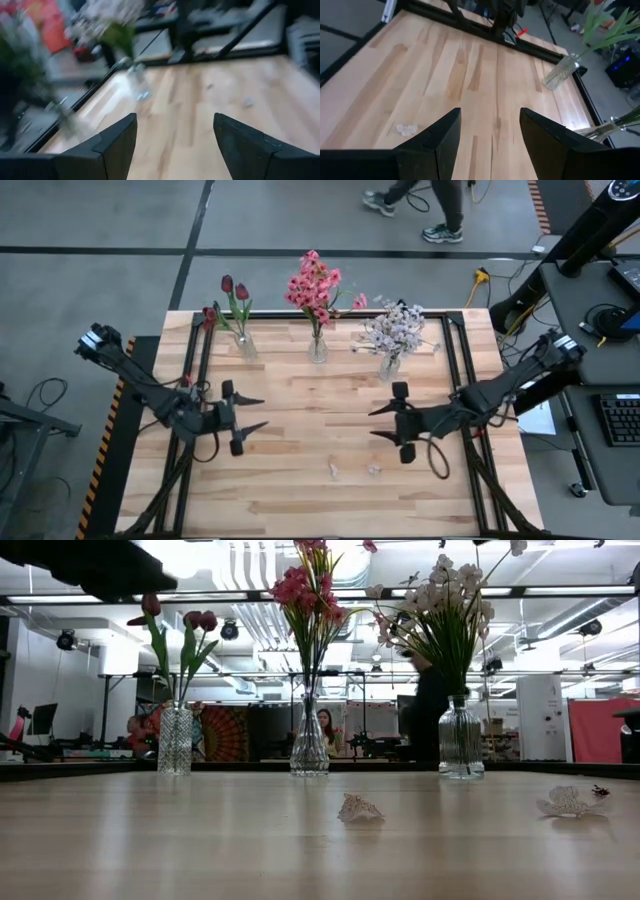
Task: Sort flowers into vase by color
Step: Return to Home Position
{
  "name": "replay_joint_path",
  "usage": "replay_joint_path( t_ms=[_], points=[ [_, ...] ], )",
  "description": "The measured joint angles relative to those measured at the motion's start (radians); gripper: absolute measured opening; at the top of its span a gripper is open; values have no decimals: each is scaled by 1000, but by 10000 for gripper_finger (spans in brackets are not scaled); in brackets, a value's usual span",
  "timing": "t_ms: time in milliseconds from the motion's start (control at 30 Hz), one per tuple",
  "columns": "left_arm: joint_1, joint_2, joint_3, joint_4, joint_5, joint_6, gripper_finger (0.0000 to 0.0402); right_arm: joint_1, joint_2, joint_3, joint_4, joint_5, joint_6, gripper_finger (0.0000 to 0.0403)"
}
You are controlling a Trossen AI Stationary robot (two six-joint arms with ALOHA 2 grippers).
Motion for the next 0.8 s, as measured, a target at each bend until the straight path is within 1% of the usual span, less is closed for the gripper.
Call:
replay_joint_path(
  t_ms=[100,167,233,333,367,433,500,600,733,800],
  points=[
    [5,-8,-66,202,60,142,245,14,-88,-74,60,-3,-22,196],
    [13,-22,-98,293,71,218,245,17,-156,-121,123,-14,-50,196],
    [36,-45,-120,343,70,268,245,17,-222,-163,176,-64,-88,196],
    [90,-82,-132,343,82,299,245,10,-310,-222,273,-188,-162,196],
    [114,-94,-136,343,113,305,245,7,-336,-238,303,-226,-184,196],
    [165,-117,-148,342,212,315,245,4,-382,-271,338,-288,-216,196],
    [214,-142,-167,342,283,316,245,4,-419,-301,349,-307,-234,196],
    [268,-183,-203,339,306,285,245,4,-464,-350,381,-308,-237,196],
    [275,-241,-242,346,359,270,245,4,-519,-409,416,-308,-236,196],
    [275,-272,-263,344,361,263,245,4,-542,-436,429,-308,-237,196]
  ],
)
